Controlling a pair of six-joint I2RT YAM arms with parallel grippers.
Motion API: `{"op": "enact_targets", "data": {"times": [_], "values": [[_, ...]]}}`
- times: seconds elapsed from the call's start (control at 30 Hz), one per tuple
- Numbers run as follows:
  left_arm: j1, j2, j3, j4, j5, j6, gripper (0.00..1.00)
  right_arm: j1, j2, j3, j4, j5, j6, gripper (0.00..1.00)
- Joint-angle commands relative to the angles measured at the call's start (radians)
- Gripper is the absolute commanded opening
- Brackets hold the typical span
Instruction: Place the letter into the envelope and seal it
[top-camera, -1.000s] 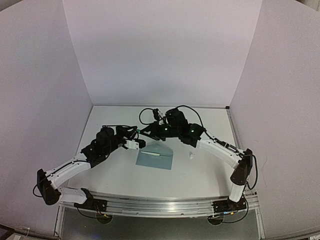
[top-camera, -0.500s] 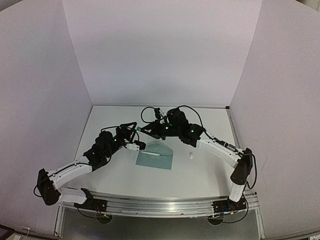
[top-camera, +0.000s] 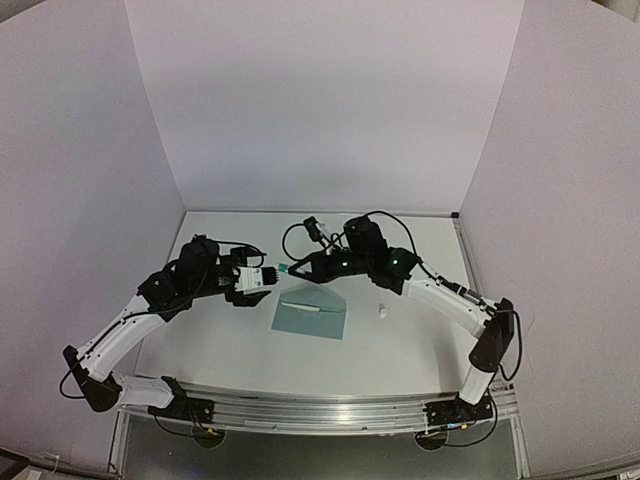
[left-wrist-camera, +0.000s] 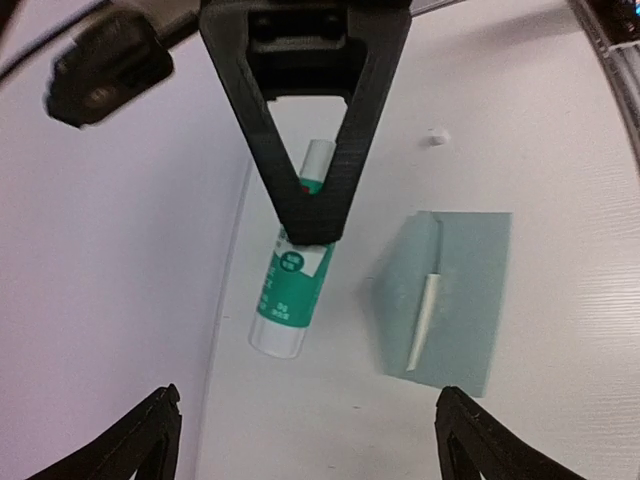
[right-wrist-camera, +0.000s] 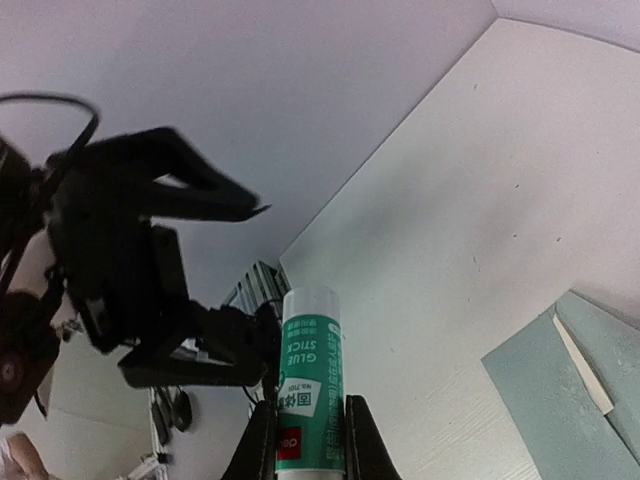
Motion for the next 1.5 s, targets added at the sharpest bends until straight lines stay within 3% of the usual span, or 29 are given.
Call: {"op": "enact_targets", "data": {"times": [0.0,0.17,0.37,0.63,0.97,1.2,1.47], "values": [[0.007,0.041,0.083,-0.205,0.155,-0.204,0.84,0.052,-0.119,-0.023,-0.052,0.026,-0.32,0.0],[0.009,0.066,0.114,-0.195,0.207,-0.232,0.81,0.081,-0.112,-0.006,-0.068,0.025,-0.406,0.0],[0.012,0.094,0.149,-0.18,0.275,-0.296,0.7,0.112,-0.079,0.021,-0.114,0.056,-0.517,0.0],[0.016,0.102,0.157,-0.171,0.326,-0.332,0.61,0.124,-0.051,0.048,-0.152,0.108,-0.559,0.0],[0.022,0.102,0.153,-0.18,0.346,-0.311,0.27,0.127,-0.033,0.067,-0.151,0.103,-0.564,0.0],[0.03,0.101,0.154,-0.208,0.343,-0.279,0.38,0.128,-0.047,0.06,-0.152,0.122,-0.572,0.0],[0.035,0.104,0.162,-0.235,0.34,-0.235,0.25,0.128,-0.051,0.054,-0.153,0.121,-0.572,0.0]]}}
